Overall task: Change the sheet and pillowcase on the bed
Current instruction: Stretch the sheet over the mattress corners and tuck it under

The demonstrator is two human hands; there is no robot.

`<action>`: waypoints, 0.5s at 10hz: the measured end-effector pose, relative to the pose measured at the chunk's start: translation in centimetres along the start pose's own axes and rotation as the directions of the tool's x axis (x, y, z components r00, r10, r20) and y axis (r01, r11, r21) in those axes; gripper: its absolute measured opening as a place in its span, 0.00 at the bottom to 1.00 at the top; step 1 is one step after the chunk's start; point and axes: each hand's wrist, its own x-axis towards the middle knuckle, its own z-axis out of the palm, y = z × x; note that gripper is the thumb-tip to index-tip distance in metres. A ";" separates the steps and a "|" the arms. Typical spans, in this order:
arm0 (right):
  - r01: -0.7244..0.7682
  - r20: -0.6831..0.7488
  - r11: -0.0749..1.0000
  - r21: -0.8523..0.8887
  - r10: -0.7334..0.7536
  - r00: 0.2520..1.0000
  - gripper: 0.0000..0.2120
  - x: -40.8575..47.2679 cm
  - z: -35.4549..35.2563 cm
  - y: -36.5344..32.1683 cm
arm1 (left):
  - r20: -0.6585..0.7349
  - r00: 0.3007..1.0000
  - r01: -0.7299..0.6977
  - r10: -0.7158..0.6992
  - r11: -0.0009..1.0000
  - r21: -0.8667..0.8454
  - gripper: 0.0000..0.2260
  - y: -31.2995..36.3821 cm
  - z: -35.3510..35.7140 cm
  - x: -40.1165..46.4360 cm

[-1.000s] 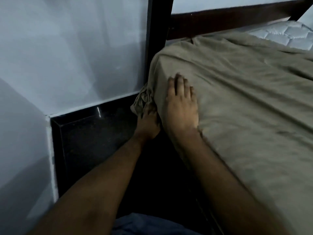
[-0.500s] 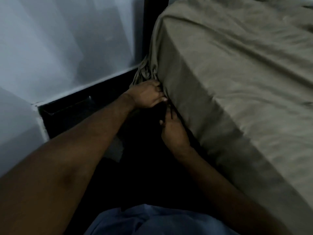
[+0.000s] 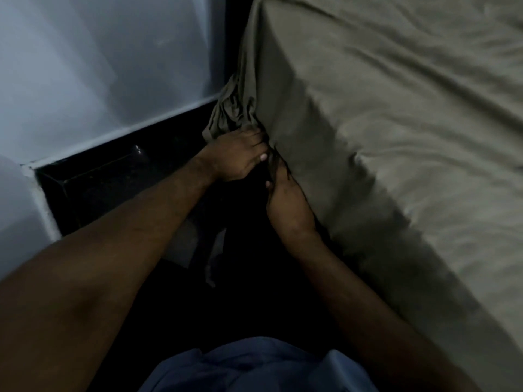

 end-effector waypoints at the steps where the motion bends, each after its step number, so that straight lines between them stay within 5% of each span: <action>1: 0.050 -0.029 0.998 -0.025 -0.051 0.998 0.32 -0.7 -0.5 0.0 | -0.018 0.995 0.097 -0.095 0.987 0.129 0.13 1.4 -0.4 1.4; 3: -0.081 0.050 0.977 0.197 0.072 0.996 0.38 -2.5 -0.7 -1.8 | 0.226 0.929 0.279 -0.293 0.956 0.094 0.09 3.2 -0.4 4.7; 4: -0.124 0.122 0.991 0.060 0.116 0.986 0.35 -1.4 -0.9 -1.7 | 0.140 0.903 0.384 -0.406 0.909 0.163 0.06 3.9 -2.0 4.8; 5: -0.455 -0.484 0.886 0.090 0.438 0.757 0.25 1.6 1.3 -0.1 | 0.224 0.949 0.215 -0.224 0.975 0.064 0.10 4.0 -2.1 2.9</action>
